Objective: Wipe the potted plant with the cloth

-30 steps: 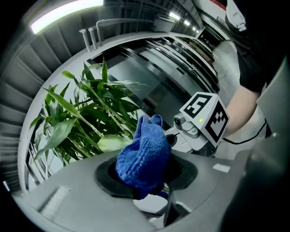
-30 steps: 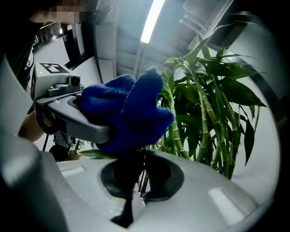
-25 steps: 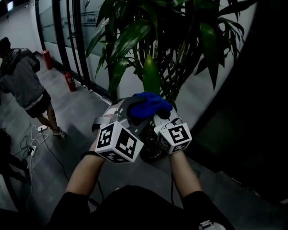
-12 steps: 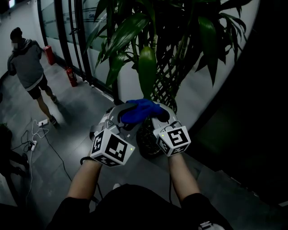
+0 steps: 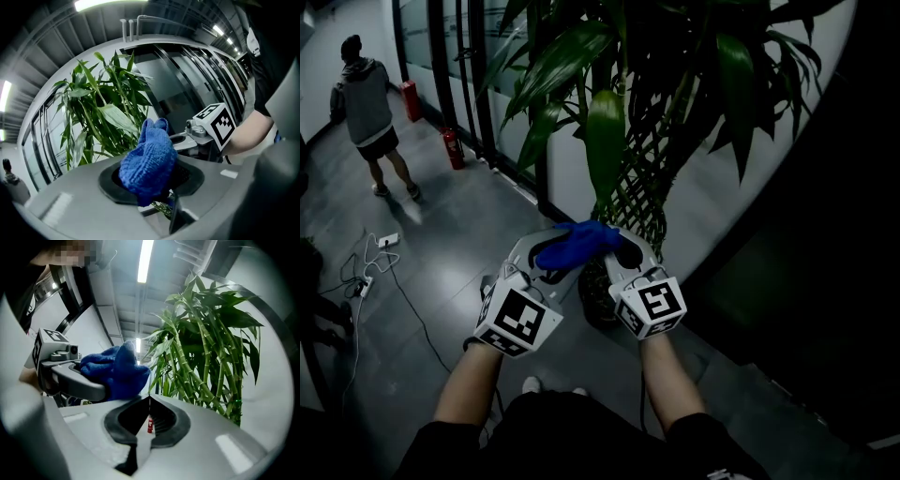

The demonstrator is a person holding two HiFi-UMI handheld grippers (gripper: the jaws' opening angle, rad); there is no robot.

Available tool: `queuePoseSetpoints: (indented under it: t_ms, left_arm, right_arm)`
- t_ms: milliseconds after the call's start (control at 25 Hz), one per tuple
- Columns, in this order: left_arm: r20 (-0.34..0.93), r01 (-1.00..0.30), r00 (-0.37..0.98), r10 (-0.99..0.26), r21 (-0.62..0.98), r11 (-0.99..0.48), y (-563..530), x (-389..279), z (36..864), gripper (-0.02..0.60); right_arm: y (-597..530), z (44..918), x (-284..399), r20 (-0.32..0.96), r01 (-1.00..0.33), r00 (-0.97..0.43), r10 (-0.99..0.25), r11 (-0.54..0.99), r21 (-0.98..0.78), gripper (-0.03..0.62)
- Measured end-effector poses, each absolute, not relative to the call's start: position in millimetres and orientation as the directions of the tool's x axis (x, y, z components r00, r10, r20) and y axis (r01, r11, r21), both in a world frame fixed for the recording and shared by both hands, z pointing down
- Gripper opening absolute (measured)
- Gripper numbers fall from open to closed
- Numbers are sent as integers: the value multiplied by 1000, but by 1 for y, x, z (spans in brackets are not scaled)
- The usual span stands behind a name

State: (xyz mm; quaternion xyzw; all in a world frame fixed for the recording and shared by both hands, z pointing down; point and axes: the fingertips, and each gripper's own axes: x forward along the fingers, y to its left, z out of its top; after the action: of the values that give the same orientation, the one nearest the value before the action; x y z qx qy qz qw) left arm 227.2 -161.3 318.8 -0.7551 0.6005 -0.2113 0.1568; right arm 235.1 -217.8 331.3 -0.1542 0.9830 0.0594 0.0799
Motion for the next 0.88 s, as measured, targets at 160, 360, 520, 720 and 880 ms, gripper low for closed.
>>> queuePoseSetpoints:
  t_ms: [160, 360, 520, 720, 880]
  left_arm:
    - [99, -866, 207, -973, -445, -230, -160, 227, 325, 155]
    - [14, -928, 238, -971, -291, -232, -146, 203, 322, 155]
    - [-43, -948, 267, -963, -189, -255, -125, 176, 318, 155]
    - [-114, -967, 250, -961, -75, -243, -79, 126, 309, 155]
    - [-164, -975, 220, -962, -16, -221, -42, 88, 309, 155]
  right_arm:
    - [-219, 341, 245, -168, -320, -938, -303, 944, 82, 3]
    - [-218, 342, 258, -157, -367, -923, -351, 926, 91, 3]
    - [-210, 336, 264, -168, -418, -900, -401, 905, 80, 3]
    - [-178, 335, 253, -164, -452, -884, -437, 890, 60, 3]
    - [-153, 341, 248, -156, -490, -863, -481, 871, 26, 3]
